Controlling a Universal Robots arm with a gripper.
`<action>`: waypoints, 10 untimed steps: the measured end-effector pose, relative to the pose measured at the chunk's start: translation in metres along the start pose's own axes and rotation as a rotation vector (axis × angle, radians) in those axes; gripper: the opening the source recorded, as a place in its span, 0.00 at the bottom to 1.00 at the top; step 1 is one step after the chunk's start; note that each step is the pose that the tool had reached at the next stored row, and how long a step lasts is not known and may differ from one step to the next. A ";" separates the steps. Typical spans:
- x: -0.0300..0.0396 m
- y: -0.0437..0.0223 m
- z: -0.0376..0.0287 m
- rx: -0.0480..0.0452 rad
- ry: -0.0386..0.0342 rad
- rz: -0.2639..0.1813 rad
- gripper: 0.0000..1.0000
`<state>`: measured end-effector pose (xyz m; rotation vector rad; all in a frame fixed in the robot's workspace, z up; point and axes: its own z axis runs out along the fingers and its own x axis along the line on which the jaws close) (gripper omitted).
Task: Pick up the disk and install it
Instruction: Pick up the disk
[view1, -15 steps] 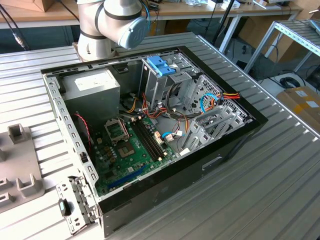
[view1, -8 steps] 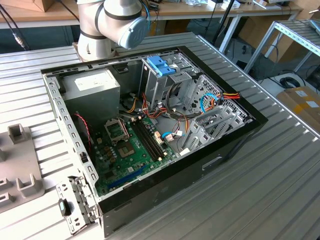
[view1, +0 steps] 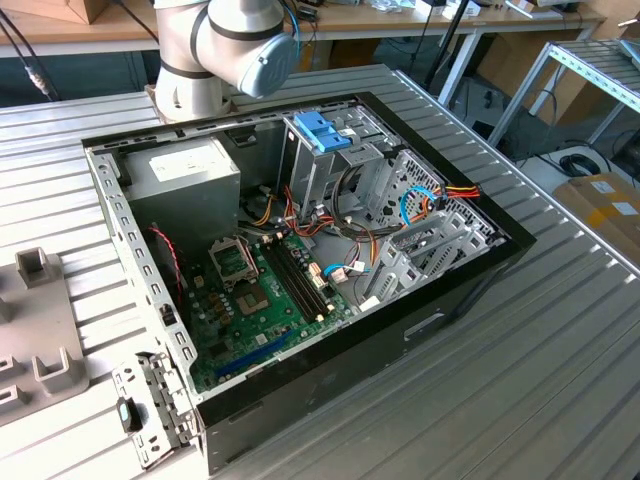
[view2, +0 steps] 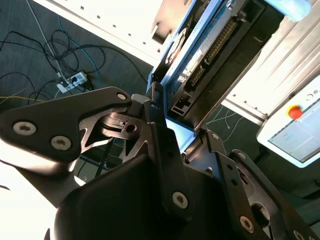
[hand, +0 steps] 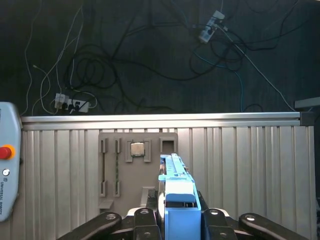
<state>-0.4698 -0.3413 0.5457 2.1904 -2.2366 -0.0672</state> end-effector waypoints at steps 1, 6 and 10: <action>0.0019 0.0000 0.0000 0.0000 0.0001 0.000 0.37; 0.0084 -0.0002 -0.0001 0.0000 0.0004 0.000 0.37; 0.0145 -0.0003 -0.0002 -0.0001 0.0007 0.000 0.37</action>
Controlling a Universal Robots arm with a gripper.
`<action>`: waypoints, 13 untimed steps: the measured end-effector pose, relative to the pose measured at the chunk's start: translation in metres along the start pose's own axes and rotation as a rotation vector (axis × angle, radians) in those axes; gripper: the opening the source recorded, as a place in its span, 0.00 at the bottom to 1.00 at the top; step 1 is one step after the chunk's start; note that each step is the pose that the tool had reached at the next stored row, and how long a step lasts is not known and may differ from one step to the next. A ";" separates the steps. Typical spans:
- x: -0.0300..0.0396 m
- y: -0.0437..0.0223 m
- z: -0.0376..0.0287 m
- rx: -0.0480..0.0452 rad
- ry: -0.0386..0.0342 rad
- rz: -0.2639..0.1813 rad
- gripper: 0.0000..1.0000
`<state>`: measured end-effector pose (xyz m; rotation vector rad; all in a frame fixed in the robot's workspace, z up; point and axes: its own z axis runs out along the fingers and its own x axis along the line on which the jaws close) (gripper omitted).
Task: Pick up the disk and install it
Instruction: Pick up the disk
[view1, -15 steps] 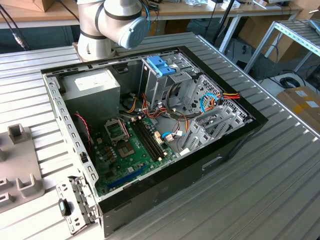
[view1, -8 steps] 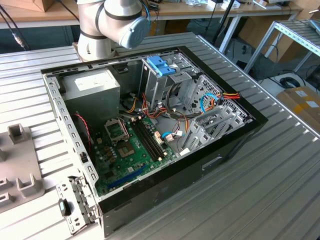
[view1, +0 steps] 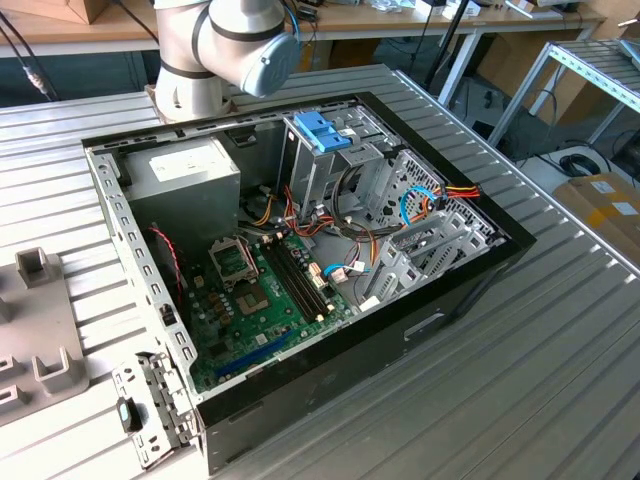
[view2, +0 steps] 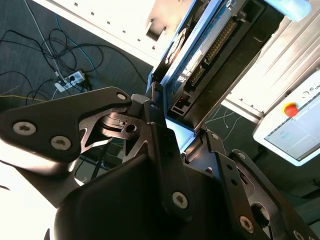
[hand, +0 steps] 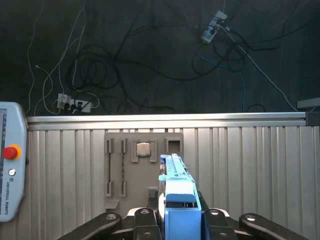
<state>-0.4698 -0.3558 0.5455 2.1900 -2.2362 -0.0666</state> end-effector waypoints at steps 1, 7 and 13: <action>0.0019 0.0000 0.0001 0.0001 0.0000 0.000 0.37; 0.0109 -0.0002 0.0000 0.0000 0.0001 0.000 0.37; 0.0188 -0.0004 -0.0001 0.0000 0.0002 0.000 0.37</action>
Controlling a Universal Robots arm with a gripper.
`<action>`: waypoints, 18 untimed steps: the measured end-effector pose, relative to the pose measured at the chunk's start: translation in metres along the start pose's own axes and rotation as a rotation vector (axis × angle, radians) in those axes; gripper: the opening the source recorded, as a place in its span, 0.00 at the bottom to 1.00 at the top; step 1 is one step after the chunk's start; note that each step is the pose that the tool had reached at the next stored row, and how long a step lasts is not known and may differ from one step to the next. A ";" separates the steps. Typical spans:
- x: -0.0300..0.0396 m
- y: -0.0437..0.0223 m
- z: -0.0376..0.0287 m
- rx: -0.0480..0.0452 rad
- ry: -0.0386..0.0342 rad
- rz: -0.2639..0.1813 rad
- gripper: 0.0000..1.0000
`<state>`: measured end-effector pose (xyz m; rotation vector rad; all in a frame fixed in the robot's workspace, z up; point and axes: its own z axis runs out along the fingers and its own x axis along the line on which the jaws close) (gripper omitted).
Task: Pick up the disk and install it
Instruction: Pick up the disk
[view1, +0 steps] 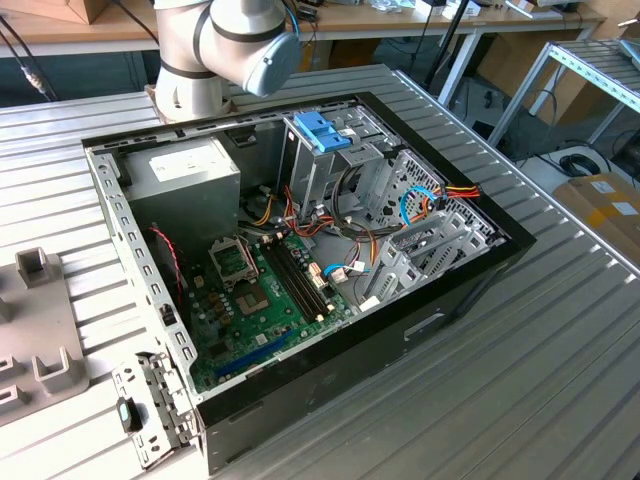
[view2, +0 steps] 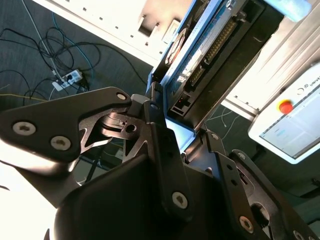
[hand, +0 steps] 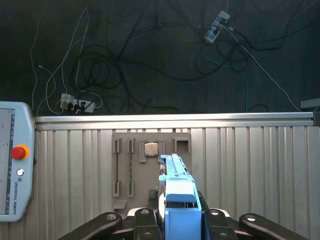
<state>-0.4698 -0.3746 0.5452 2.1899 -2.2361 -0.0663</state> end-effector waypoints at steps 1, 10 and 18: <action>0.0011 0.0000 0.0000 0.0000 0.0000 0.000 0.37; 0.0093 -0.0002 0.0000 0.0001 0.0000 0.000 0.37; 0.0172 -0.0003 -0.0002 0.0001 0.0000 0.000 0.37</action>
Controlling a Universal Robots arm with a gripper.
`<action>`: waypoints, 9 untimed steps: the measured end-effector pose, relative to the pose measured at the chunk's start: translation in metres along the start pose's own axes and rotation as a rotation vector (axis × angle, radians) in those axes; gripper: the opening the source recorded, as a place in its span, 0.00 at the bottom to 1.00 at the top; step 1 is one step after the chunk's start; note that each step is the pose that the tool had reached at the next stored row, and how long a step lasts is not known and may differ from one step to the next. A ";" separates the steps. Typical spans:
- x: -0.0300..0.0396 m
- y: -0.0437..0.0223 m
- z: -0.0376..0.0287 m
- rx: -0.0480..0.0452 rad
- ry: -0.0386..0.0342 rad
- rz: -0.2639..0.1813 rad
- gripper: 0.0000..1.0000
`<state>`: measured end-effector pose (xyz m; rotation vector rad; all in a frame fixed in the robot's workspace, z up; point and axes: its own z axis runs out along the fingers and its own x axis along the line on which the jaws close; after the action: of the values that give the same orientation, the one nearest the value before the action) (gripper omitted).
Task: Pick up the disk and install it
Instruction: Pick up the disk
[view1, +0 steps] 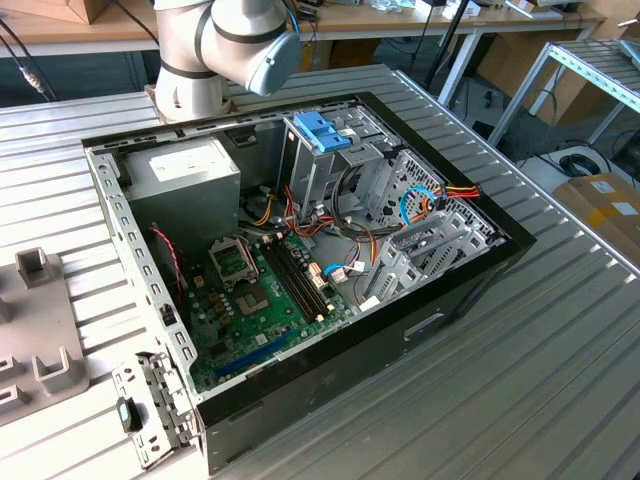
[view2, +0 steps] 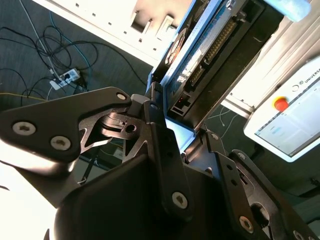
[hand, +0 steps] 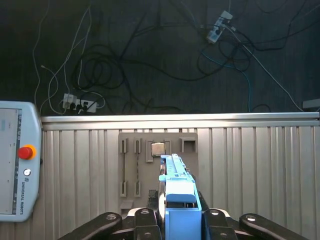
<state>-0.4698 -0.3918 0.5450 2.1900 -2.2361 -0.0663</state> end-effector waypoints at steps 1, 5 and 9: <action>0.0008 0.0000 0.0000 0.0000 0.0000 0.000 0.37; 0.0045 -0.0001 0.0000 0.0000 0.0000 0.000 0.37; 0.0076 -0.0001 0.0000 0.0001 0.0000 0.000 0.37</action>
<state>-0.4698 -0.3993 0.5449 2.1900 -2.2361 -0.0663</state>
